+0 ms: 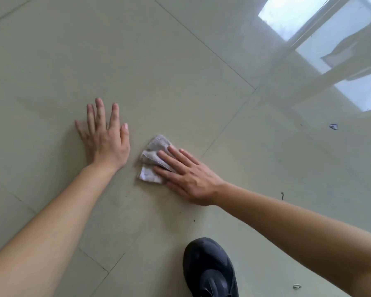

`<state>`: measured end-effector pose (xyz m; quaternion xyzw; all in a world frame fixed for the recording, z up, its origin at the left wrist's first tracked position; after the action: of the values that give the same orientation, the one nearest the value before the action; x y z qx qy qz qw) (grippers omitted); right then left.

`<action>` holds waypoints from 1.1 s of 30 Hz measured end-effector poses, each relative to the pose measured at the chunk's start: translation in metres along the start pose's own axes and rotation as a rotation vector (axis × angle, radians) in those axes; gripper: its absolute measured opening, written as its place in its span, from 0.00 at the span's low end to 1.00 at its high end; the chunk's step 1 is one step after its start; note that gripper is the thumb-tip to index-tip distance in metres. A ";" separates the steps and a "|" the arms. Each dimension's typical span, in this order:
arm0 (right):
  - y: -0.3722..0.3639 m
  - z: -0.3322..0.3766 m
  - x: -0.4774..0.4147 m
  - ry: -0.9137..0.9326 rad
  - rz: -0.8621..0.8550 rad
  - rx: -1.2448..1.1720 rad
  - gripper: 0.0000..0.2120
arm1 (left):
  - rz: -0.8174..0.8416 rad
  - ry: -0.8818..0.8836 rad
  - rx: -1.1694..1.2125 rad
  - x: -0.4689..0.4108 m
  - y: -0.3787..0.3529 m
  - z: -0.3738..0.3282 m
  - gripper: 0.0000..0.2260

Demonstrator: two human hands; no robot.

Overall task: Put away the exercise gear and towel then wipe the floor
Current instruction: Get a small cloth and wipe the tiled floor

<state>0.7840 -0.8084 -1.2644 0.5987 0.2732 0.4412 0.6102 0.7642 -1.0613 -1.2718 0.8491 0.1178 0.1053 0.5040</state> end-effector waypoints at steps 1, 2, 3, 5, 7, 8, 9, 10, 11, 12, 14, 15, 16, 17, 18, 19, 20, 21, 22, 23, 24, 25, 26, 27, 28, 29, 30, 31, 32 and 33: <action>0.001 -0.017 -0.002 0.077 -0.021 0.021 0.23 | 0.003 -0.016 -0.003 -0.006 -0.003 -0.008 0.27; 0.002 -0.038 -0.005 0.090 -0.043 0.052 0.23 | 0.009 -0.031 -0.004 -0.011 -0.007 -0.015 0.27; 0.003 -0.063 -0.007 0.020 -0.062 0.073 0.23 | 0.016 -0.044 -0.003 -0.015 -0.010 -0.020 0.27; 0.010 -0.113 -0.005 -0.294 -0.081 0.065 0.23 | 0.029 -0.046 -0.004 -0.020 -0.017 -0.022 0.27; 0.018 -0.154 0.000 -0.632 -0.103 0.019 0.23 | 0.034 -0.038 -0.008 -0.020 -0.021 -0.017 0.26; 0.021 -0.168 0.001 -0.768 -0.102 -0.025 0.24 | 0.033 -0.049 -0.017 -0.019 -0.022 -0.013 0.26; 0.024 -0.177 -0.001 -0.878 -0.095 -0.073 0.24 | 0.027 -0.068 -0.029 -0.018 -0.023 -0.010 0.26; 0.026 -0.182 -0.007 -0.963 -0.086 -0.113 0.25 | 0.011 -0.087 -0.039 -0.019 -0.023 -0.006 0.25; 0.029 -0.182 -0.014 -1.026 -0.076 -0.145 0.25 | -0.016 -0.102 -0.040 -0.020 -0.022 -0.004 0.24; 0.029 -0.177 -0.023 -1.053 -0.068 -0.163 0.26 | -0.050 -0.108 -0.032 -0.022 -0.021 -0.003 0.23; 0.026 -0.149 -0.043 -0.940 -0.070 -0.135 0.27 | -0.137 -0.091 0.014 -0.027 -0.018 -0.003 0.22; 0.023 -0.127 -0.053 -0.794 -0.084 -0.103 0.28 | -0.183 -0.075 0.042 -0.031 -0.016 -0.003 0.21; 0.019 -0.103 -0.063 -0.611 -0.088 -0.074 0.27 | -0.219 -0.054 0.058 -0.035 -0.013 -0.001 0.20; 0.017 -0.082 -0.073 -0.419 -0.071 -0.048 0.26 | -0.237 -0.027 0.059 -0.040 -0.010 0.002 0.21; 0.016 -0.067 -0.082 -0.247 -0.043 -0.024 0.25 | -0.238 0.009 0.050 -0.044 -0.009 0.007 0.21; 0.018 -0.064 -0.093 -0.097 -0.020 0.000 0.24 | -0.229 0.054 0.040 -0.047 -0.008 0.012 0.22; 0.022 -0.070 -0.104 0.020 -0.003 0.023 0.24 | -0.214 0.097 0.033 -0.049 -0.007 0.018 0.23; 0.027 -0.082 -0.115 0.087 0.004 0.052 0.24 | -0.192 0.120 0.026 -0.049 -0.008 0.023 0.24; 0.031 -0.099 -0.127 0.106 0.009 0.084 0.24 | -0.170 0.119 0.017 -0.048 -0.009 0.026 0.24; 0.038 -0.120 -0.138 0.077 0.014 0.113 0.24 | -0.153 0.105 0.007 -0.047 -0.009 0.029 0.25; 0.045 -0.143 -0.148 -0.003 0.037 0.125 0.25 | -0.144 0.094 0.002 -0.047 -0.010 0.031 0.25; 0.055 -0.165 -0.158 -0.128 0.055 0.118 0.25 | -0.140 0.089 0.000 -0.047 -0.010 0.032 0.25; 0.064 -0.187 -0.165 -0.295 0.060 0.087 0.25 | -0.138 0.089 -0.001 -0.047 -0.010 0.033 0.25; 0.072 -0.208 -0.170 -0.479 0.059 0.040 0.26 | -0.137 0.089 -0.002 -0.047 -0.010 0.033 0.25; 0.078 -0.227 -0.171 -0.661 0.061 -0.020 0.26 | -0.138 0.089 -0.003 -0.047 -0.011 0.032 0.25; 0.081 -0.241 -0.171 -0.824 0.062 -0.079 0.26 | -0.138 0.092 -0.004 -0.047 -0.011 0.031 0.24; 0.081 -0.248 -0.169 -0.942 0.060 -0.132 0.26 | -0.136 0.095 -0.005 -0.046 -0.011 0.030 0.24; 0.080 -0.245 -0.166 -1.004 0.057 -0.167 0.26 | -0.135 0.097 -0.005 -0.046 -0.011 0.029 0.24; 0.075 -0.233 -0.165 -1.014 0.047 -0.171 0.27 | -0.135 0.099 -0.004 -0.046 -0.012 0.029 0.24; 0.068 -0.212 -0.162 -0.968 0.019 -0.152 0.27 | -0.136 0.100 -0.005 -0.045 -0.011 0.029 0.24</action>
<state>0.5122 -0.8518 -1.2579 0.6912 -0.0805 0.1363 0.7051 0.7286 -1.0937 -1.2979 0.8317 0.2000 0.1136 0.5054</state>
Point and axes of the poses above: each hand's wrist, its own x-axis away from the middle knuckle, its own y-axis out of the back of the hand, z = x × y, the point moved 1 cm from there along -x, towards the middle knuckle, and after that the axes turned 11 degrees about x, right-handed, at the moved point
